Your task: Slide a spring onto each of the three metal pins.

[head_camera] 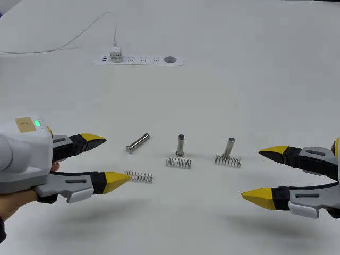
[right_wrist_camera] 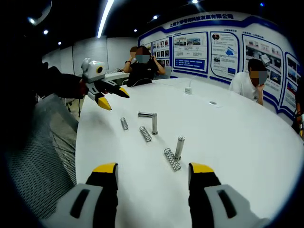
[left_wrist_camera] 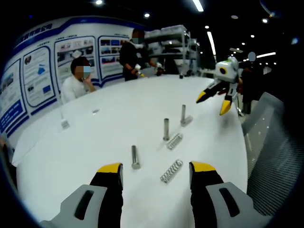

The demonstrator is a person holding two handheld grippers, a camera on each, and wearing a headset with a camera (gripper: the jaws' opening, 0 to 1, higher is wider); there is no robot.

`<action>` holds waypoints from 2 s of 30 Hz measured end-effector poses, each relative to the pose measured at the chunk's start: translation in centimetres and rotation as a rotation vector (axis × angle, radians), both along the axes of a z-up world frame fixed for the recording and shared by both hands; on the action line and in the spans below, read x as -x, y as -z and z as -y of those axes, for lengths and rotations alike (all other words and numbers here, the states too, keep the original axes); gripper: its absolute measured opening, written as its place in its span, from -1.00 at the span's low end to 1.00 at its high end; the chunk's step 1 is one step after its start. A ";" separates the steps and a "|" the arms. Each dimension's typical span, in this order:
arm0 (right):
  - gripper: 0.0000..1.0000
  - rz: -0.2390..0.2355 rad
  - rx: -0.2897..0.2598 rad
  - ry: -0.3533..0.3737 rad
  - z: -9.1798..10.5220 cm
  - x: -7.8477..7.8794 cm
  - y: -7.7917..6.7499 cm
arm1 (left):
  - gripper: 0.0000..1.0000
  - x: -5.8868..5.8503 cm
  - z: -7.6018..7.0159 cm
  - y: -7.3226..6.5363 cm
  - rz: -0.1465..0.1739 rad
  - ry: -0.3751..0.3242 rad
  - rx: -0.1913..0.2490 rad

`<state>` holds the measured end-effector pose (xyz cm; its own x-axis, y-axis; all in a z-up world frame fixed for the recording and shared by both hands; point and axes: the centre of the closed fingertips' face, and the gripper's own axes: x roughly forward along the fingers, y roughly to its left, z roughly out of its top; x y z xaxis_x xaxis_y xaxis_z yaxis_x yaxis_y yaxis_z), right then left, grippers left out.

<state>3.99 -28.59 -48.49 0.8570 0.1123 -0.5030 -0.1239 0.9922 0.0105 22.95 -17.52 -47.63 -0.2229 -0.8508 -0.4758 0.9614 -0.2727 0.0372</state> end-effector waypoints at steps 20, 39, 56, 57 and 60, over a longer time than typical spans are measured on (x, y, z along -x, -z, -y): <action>0.22 -0.006 -0.023 0.020 0.0 0.2 0.5 | -0.18 -1.8 5.0 1.2 0.018 0.000 -0.074; 0.22 -0.008 -0.034 0.031 -0.1 0.4 1.0 | -0.44 -2.3 7.9 3.7 0.082 0.006 -0.234; 0.22 -0.008 -0.044 0.045 0.0 0.7 1.4 | -0.66 -2.7 8.8 5.6 0.104 -0.040 -0.327; 0.22 -0.008 -0.044 0.044 -0.1 0.6 1.4 | -0.67 -2.6 8.9 5.6 0.107 -0.037 -0.333; 0.22 -0.007 -0.046 0.046 -0.1 0.6 1.4 | -0.68 -2.5 9.1 5.8 0.121 -0.030 -0.345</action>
<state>3.36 -28.46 -49.86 0.8581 0.0961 -0.5044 -0.0782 0.9953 0.0565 25.46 -26.58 -53.43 -0.1254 -0.6408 -0.7574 0.9634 -0.2610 0.0614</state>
